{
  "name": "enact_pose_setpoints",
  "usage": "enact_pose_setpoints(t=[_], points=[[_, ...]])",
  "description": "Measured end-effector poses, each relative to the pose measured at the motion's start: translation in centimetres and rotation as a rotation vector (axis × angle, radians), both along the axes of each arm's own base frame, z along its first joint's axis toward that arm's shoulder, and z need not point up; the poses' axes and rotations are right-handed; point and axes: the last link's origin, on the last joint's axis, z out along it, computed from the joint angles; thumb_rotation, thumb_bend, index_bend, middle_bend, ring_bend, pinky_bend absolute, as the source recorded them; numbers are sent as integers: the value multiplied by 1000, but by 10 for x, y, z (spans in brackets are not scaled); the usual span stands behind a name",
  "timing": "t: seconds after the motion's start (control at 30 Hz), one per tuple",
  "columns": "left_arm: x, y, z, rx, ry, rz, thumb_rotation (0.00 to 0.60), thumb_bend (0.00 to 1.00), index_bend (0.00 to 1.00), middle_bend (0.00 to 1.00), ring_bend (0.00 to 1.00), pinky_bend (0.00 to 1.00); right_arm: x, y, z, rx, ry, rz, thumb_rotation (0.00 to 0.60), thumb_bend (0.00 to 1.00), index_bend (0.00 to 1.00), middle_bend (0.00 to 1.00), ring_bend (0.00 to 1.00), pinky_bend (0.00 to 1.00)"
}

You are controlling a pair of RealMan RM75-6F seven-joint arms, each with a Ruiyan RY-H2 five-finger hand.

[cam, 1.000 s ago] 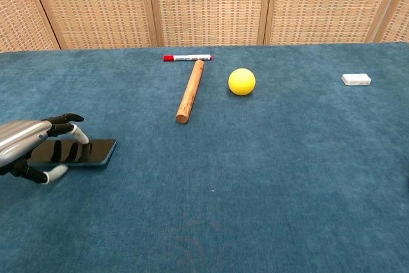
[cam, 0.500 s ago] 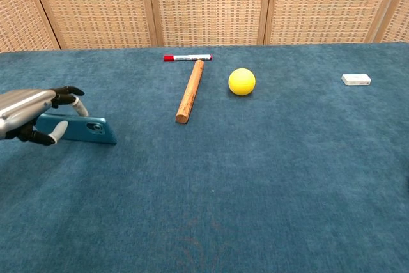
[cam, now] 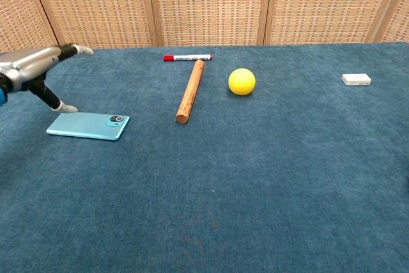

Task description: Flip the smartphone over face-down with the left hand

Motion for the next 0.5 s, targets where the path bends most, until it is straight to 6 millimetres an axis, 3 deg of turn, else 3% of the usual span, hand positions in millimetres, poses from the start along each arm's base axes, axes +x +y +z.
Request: enact_pose_setpoints(t=[0.17,0.3,0.5], points=[[4,-13,31,46,-32,-39,600,0,0,0,0,0,1,1,2,-6,-10,6,600,0,0,0,0,0],[-4,-37,65,81,-36,-46,600,0,0,0,0,0,3,2,4,-13,-14,15,600,0,0,0,0,0],[-22,-103,113,123,-36,5,600,0,0,0,0,0,6,5,9,-30,-17,28,600,0,0,0,0,0]])
